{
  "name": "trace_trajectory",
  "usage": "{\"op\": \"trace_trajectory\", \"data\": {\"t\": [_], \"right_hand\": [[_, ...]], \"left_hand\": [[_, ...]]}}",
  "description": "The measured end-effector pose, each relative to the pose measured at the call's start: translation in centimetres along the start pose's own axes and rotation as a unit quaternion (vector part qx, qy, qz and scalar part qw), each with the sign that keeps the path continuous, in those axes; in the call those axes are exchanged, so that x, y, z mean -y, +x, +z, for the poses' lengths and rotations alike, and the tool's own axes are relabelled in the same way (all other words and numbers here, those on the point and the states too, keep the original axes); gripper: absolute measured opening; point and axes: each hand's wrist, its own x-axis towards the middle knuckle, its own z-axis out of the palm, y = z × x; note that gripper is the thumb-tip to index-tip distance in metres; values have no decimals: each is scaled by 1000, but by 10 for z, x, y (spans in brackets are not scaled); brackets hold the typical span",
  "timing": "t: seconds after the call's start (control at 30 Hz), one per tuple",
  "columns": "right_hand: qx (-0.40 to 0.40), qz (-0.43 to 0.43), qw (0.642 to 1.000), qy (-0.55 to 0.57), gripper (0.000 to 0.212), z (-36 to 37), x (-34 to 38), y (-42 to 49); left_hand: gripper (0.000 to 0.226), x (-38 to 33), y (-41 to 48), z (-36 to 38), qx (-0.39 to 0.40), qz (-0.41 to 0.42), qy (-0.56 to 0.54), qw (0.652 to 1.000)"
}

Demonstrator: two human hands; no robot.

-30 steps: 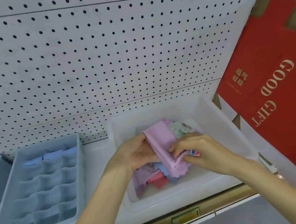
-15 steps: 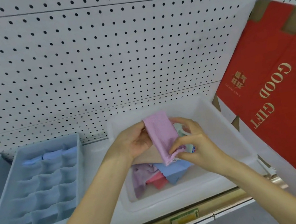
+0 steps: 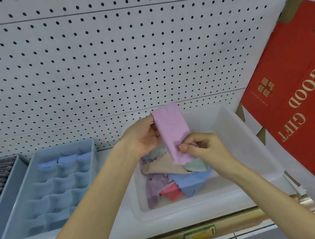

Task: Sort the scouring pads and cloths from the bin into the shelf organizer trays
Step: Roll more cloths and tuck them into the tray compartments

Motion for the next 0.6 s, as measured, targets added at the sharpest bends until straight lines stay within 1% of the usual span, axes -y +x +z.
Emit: {"op": "trace_trajectory", "data": {"t": [0.1,0.17,0.23,0.3,0.37,0.43,0.47,0.53,0.6], "right_hand": [[-12,22,998,59,17,5,1,1],[-29,32,996,76,18,8,-3,1],[-52,47,993,93,21,9,-6,3],[-72,59,991,99,22,9,-10,5],[-75,61,991,94,23,10,-13,6],[-60,56,994,70,25,13,-16,6],[-42,54,996,50,27,15,-17,5],[12,54,998,20,32,15,-18,2],[74,57,996,1,45,10,-19,-2]], "left_hand": [[21,-2,3,-2,-19,54,60,997],[21,0,1,-5,-10,58,75,995],[20,4,-1,-14,29,27,56,998],[35,11,-5,-25,80,-20,-2,997],[50,21,-7,-33,103,-45,-32,993],[52,31,-6,-33,88,-44,4,995],[50,35,-5,-31,73,-33,39,996],[36,41,-2,-30,49,9,121,991],[28,42,-1,-33,21,45,175,983]]}}
